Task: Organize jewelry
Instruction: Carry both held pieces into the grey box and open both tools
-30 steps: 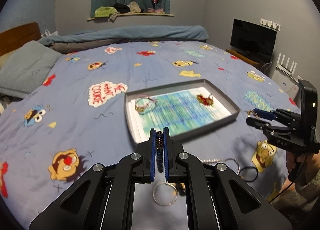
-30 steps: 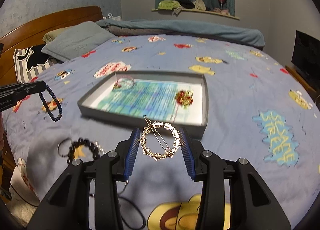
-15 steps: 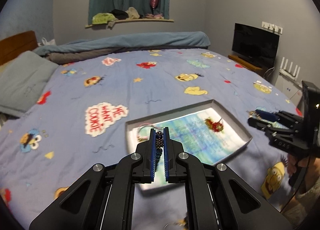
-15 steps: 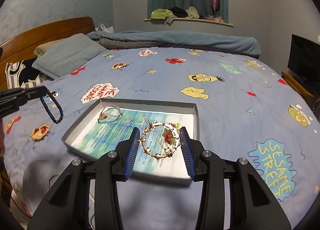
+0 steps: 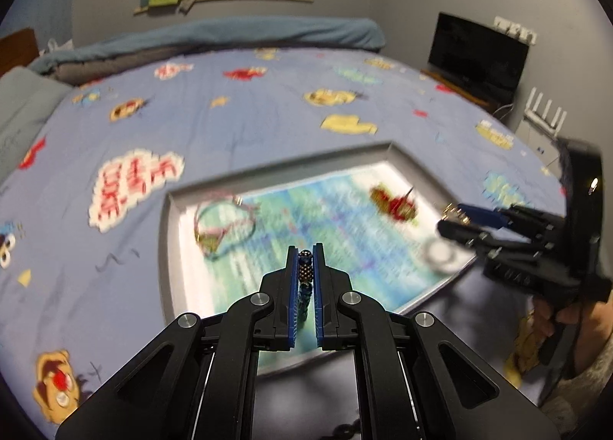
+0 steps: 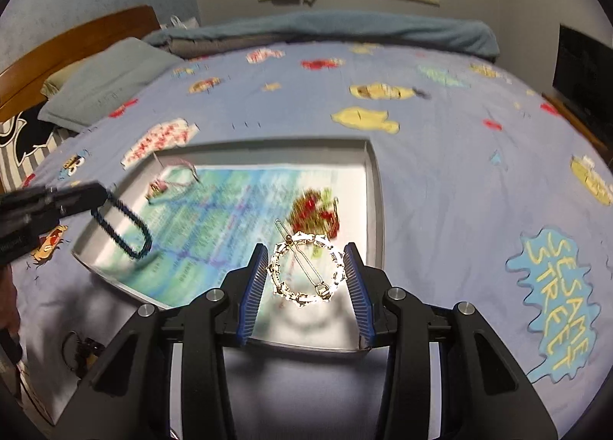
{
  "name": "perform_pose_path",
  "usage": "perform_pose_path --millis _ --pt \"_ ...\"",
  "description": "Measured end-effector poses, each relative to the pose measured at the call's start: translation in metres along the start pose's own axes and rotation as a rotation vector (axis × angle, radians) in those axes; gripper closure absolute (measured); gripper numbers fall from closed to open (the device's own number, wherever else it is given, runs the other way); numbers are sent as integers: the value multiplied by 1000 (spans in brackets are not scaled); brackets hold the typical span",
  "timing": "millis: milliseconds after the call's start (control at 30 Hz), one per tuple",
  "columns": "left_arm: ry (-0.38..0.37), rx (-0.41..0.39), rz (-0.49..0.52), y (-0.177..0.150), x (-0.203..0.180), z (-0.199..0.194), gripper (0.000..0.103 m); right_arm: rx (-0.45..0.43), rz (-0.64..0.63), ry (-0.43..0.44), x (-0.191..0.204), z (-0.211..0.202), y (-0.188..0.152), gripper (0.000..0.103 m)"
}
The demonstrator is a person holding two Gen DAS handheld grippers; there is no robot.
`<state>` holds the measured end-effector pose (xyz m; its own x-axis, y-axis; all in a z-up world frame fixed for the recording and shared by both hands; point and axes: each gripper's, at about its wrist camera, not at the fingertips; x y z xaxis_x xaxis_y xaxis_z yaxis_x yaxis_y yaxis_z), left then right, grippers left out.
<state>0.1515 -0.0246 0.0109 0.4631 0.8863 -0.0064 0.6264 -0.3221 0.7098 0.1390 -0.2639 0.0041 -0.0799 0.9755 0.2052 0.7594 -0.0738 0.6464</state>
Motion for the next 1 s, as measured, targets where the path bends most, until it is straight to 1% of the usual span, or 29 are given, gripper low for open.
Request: perform_pose_path --millis 100,233,367,500,567,700,1000 --pt "16 38 -34 -13 11 10 95 18 -12 -9 1 4 -2 62" --pt "39 65 -78 -27 28 14 95 44 -39 -12 5 7 -3 62" --pt "48 85 -100 -35 36 16 95 67 -78 -20 13 10 -6 62" --pt "57 106 -111 -43 39 20 95 93 -71 -13 15 12 -8 62" --pt "73 111 -116 -45 40 21 95 98 -61 -10 14 13 -8 62" --pt "80 101 -128 -49 43 20 95 105 -61 -17 14 15 -10 62" --pt "71 117 -121 -51 41 25 95 93 -66 -41 15 20 -14 62"
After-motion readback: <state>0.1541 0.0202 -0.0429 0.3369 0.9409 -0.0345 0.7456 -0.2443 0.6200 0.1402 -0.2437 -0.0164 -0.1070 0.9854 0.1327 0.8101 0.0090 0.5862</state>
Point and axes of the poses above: each gripper's, at about its wrist camera, not at the fingertips, and z roughly the way its jaws point, x to its left, y to its top, and after that the axes turned 8 degrees about z, right-handed
